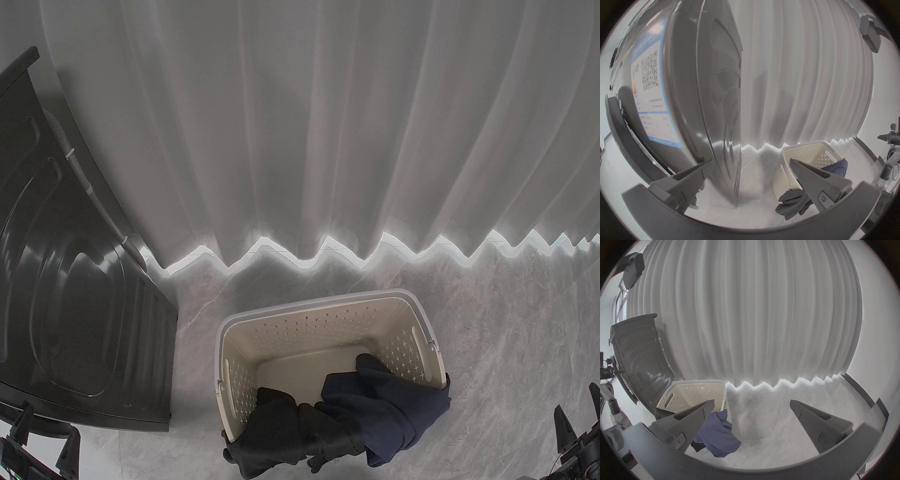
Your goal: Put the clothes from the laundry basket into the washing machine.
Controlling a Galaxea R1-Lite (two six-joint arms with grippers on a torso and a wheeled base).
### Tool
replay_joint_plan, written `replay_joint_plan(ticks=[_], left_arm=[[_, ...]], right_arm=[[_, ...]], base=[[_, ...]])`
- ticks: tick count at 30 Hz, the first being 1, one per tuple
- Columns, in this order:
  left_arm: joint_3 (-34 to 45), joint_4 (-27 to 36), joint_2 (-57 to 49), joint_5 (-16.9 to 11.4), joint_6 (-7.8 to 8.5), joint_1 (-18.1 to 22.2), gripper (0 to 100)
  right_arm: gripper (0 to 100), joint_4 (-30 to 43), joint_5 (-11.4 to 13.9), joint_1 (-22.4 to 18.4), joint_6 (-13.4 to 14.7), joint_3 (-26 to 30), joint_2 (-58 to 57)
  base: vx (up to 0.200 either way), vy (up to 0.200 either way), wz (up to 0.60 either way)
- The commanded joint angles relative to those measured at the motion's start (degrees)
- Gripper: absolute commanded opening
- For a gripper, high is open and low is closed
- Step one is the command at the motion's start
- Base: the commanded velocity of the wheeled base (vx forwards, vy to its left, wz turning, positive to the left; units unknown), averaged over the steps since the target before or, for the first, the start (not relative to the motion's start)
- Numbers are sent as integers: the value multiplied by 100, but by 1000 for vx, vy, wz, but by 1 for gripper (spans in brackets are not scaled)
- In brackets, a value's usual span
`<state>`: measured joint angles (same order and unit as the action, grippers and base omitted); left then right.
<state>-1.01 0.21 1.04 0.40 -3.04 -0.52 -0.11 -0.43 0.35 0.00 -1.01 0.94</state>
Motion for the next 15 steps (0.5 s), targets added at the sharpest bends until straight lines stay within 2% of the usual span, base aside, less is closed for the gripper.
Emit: replay_joint_plan(ticks=[1, 3, 9, 15], left_arm=[[92, -3, -86, 4, 5, 0, 100], [92, -3, -86, 4, -4, 0, 100], [92, -3, -86, 4, -4, 0, 100], [92, -3, -86, 4, -4, 0, 100]], right_arm=[[100, 2, -1, 0, 0, 101, -94], [100, 2, -1, 0, 0, 101, -94], [100, 2, -1, 0, 0, 101, -94], [100, 2, -1, 0, 0, 101, -94]], base=[[200, 0, 0], [200, 0, 0], [0, 0, 0], [0, -200, 0]])
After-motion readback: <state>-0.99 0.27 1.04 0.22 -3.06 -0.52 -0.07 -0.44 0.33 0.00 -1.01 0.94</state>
